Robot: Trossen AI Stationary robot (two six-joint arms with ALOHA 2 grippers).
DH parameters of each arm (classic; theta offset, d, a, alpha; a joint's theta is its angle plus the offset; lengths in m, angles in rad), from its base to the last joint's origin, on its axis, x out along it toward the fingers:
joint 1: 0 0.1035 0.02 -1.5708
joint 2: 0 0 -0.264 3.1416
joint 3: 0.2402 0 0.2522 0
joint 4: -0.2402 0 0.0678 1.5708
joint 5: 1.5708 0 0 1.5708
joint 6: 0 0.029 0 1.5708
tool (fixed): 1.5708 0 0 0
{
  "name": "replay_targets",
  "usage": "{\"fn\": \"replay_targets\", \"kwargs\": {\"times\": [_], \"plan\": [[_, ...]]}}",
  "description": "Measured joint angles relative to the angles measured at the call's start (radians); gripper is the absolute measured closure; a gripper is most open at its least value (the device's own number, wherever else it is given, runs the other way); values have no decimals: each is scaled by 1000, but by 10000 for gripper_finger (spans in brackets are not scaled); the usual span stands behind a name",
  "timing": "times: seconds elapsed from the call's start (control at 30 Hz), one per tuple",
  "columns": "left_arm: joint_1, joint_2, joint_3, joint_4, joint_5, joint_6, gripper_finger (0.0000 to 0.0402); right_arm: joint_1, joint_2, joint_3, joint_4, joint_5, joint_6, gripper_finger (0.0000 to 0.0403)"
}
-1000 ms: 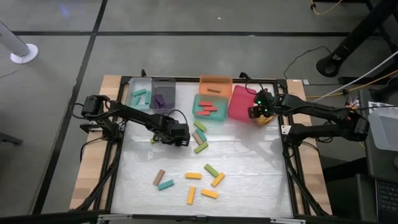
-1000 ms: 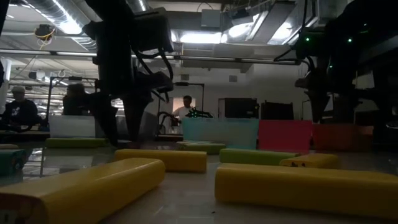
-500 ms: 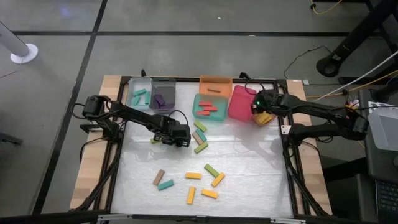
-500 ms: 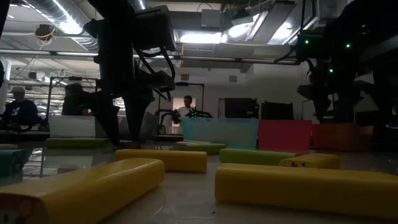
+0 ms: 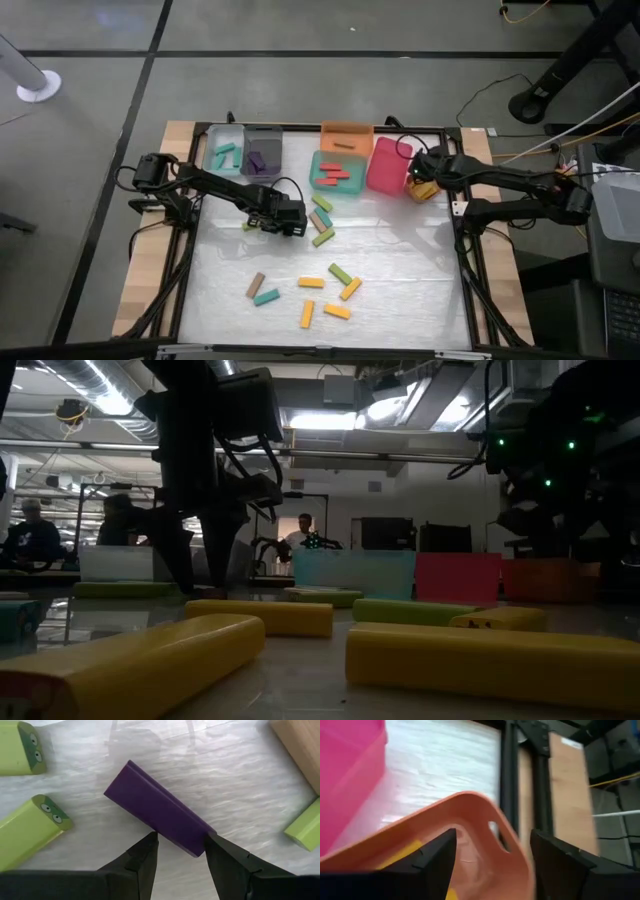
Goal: Sort blocks
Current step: Put the violet block into the black bin
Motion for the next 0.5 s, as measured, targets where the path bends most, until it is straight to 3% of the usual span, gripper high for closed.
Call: {"fn": "replay_targets", "kwargs": {"times": [0.17,0.4,0.5], "plan": [[0,0,0,1,0,0,251,0,0,-113,196,0,-18,150],[0,-1,0,1,0,0,251,-28,0,-191,342,130,-39,150],[1,-1,1,2,0,0,251,-84,0,-206,449,153,-135,150]]}}
